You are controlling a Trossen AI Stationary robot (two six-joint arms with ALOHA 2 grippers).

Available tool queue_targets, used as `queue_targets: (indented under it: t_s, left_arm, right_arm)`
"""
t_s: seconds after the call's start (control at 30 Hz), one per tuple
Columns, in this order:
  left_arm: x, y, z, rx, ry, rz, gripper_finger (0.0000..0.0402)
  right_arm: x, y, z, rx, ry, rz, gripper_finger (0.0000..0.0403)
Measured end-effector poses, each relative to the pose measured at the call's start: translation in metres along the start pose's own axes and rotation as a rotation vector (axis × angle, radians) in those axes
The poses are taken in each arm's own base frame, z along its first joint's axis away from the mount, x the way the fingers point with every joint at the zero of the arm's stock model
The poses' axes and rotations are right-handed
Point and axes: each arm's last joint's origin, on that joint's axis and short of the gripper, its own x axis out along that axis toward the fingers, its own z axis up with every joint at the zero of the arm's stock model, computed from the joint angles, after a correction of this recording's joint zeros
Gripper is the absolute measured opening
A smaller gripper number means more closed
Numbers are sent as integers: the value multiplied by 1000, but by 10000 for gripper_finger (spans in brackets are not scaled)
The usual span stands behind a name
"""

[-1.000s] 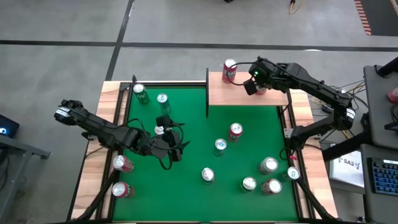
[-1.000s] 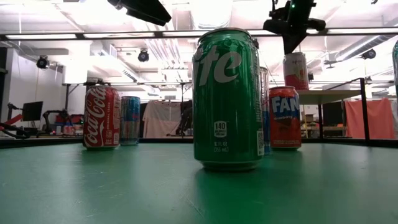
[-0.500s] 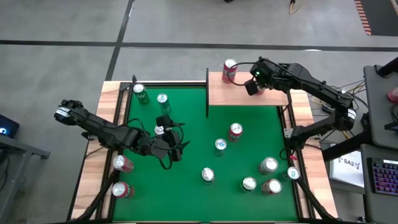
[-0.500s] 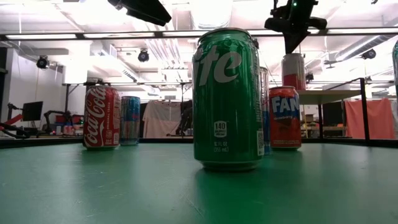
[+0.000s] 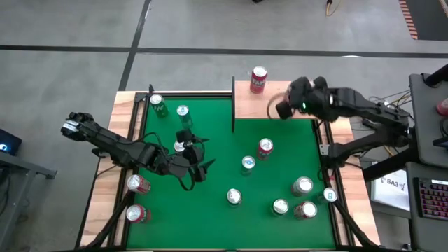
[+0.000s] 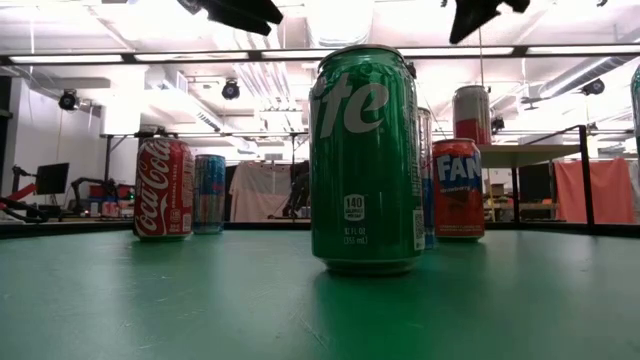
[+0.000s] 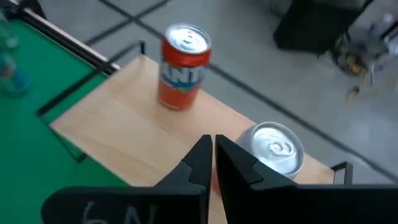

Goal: Place canned beverage on shelf
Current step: Put the left pink-white soda can on the shelf

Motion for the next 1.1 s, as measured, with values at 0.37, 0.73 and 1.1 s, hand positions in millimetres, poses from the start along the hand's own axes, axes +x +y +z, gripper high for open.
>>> queue_targets:
  t_s: [0.37,0.73,1.1]
  left_arm:
    - [0,-3,9,-135,-67,-81,341]
    - [-3,-3,22,-246,-175,-102,341]
    - [6,-24,15,-257,-156,-129,341]
  right_arm:
    - [-5,55,-52,-118,-104,154,12]
    - [9,79,-85,-200,24,425,12]
    - [7,71,-80,-179,100,428,12]
